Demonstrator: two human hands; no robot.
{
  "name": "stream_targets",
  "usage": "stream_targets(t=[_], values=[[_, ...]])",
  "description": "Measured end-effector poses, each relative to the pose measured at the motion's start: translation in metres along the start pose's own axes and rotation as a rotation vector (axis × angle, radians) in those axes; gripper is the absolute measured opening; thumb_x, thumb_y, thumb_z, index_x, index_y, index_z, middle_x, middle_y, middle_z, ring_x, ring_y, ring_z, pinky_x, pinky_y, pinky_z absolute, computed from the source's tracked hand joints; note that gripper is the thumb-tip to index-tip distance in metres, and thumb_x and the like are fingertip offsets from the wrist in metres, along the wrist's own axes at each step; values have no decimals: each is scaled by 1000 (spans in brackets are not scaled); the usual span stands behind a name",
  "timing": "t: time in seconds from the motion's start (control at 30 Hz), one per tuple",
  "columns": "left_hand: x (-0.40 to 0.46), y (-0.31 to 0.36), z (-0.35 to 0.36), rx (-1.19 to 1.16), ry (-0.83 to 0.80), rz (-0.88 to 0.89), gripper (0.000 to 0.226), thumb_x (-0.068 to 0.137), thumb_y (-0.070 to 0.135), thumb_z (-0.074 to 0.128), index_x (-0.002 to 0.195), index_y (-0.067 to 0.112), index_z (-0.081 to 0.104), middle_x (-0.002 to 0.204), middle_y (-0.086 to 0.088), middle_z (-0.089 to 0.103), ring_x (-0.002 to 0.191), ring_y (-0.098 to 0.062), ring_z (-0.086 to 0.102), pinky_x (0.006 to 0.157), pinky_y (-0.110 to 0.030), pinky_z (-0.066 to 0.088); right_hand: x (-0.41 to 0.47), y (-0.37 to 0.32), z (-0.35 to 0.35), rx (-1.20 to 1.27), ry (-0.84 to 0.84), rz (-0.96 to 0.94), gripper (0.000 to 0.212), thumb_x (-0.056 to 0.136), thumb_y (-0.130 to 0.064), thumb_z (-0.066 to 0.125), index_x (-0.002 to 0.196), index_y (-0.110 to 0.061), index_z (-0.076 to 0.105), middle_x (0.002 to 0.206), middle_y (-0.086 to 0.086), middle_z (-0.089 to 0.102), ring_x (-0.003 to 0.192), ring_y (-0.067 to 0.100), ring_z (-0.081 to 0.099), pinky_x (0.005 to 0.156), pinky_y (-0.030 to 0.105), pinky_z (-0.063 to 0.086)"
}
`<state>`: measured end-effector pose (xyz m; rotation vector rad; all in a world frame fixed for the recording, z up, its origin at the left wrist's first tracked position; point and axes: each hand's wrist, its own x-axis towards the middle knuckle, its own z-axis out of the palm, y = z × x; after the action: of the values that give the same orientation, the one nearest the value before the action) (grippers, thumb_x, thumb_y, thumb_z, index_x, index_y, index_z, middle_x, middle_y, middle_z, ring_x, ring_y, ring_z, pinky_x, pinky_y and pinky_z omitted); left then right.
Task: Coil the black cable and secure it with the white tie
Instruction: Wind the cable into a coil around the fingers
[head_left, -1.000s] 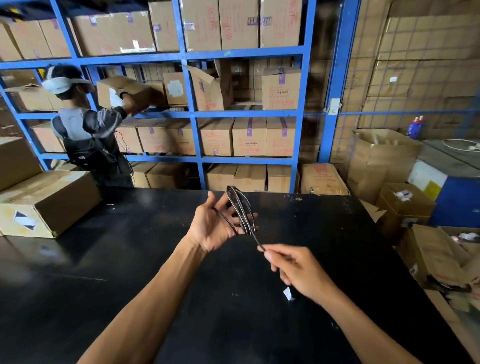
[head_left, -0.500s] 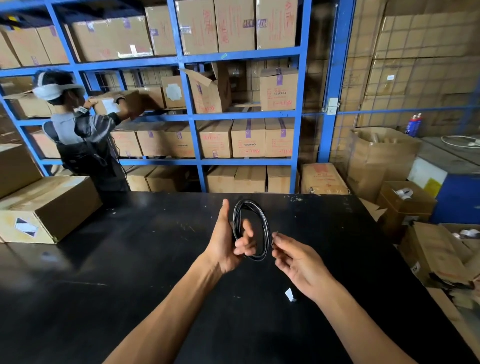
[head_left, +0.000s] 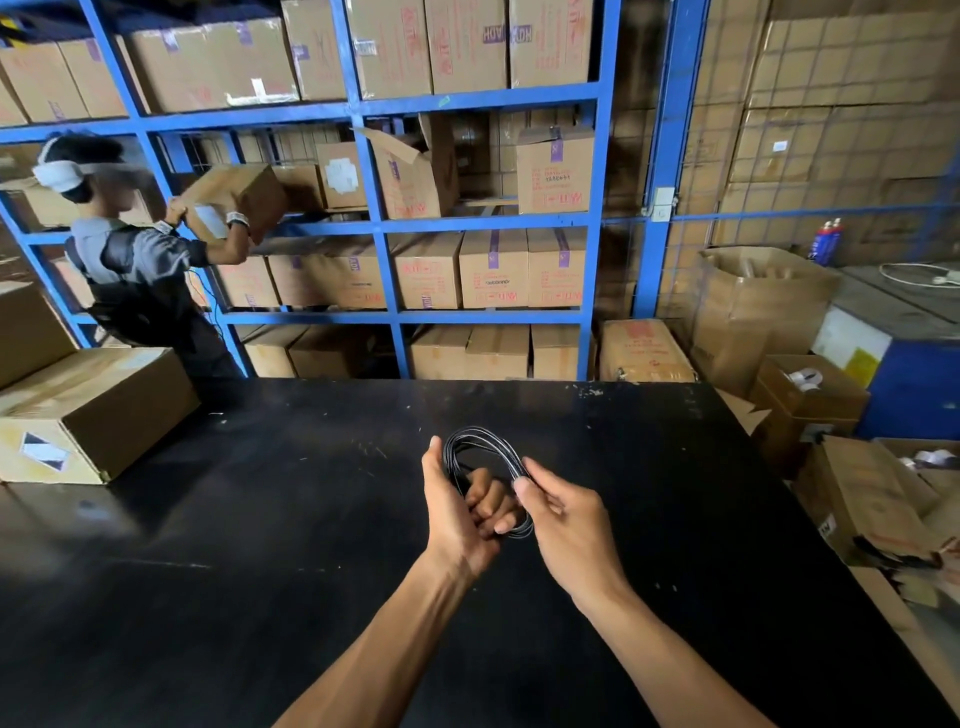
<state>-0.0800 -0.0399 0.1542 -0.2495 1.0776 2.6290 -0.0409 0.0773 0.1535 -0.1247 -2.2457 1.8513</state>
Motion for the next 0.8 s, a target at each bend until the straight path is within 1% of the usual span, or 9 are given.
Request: stream_targets(t=[0.13,0.23,0.37,0.43,0.5,0.53,0.6,0.7,0.8], values=[[2,-3,-9,-67,-60,-3,72,80,76,45,44,19,18,39,2,11,42,-16,3,44,-28,6,1,5,0,-51,22,-35,30,94,-34,67,122,-27,72,113,-18,69,105,-4,64,91,16,49],[2,-2,-12,-92,-114,-15,73,84,74,42,42,19,20,33,2,16,38,-15,4,42,-26,6,0,6,-1,116,-60,59,29,93,-34,68,122,-30,71,105,-24,73,104,-11,65,93,15,50],[4,-2,-12,-69,-118,-22,72,85,75,40,47,19,16,36,1,11,38,-16,3,43,-27,6,3,7,-1,261,-29,91,29,93,-21,70,121,-22,72,104,-15,76,100,-7,69,95,21,53],[5,-4,-12,-54,-89,-10,72,86,74,38,47,18,17,41,1,8,40,-16,3,44,-28,8,5,8,0,206,28,45,28,93,-18,69,121,-19,72,95,-13,78,94,-4,71,87,15,54],[7,-6,-9,-46,-46,3,72,88,73,35,45,17,22,40,1,12,40,-16,5,42,-28,11,6,10,1,83,71,-24,28,95,-17,66,122,-19,72,90,-9,78,89,-4,72,78,10,53],[9,-7,-8,-44,-15,4,72,90,71,34,46,16,23,40,0,15,38,-15,7,40,-27,15,5,11,2,32,86,-68,28,96,-15,65,123,-18,71,92,-7,78,89,-3,71,77,10,54],[14,-11,-6,-46,58,-5,67,95,64,31,50,15,28,40,-1,20,34,-16,15,40,-26,24,5,15,3,-79,120,-179,30,96,-7,62,124,-14,70,97,-2,75,90,1,71,79,19,57],[24,-16,-12,65,182,-5,53,100,44,30,64,8,45,45,-5,33,37,-21,33,51,-31,39,8,23,-1,-201,150,-262,34,94,6,59,122,-9,71,94,4,74,90,7,71,83,20,57],[28,-6,-22,221,124,-117,64,95,56,34,87,0,64,60,-16,54,56,-31,57,71,-40,49,10,30,-9,-226,114,-266,35,93,9,59,120,-8,73,86,0,72,91,6,72,88,20,57]])
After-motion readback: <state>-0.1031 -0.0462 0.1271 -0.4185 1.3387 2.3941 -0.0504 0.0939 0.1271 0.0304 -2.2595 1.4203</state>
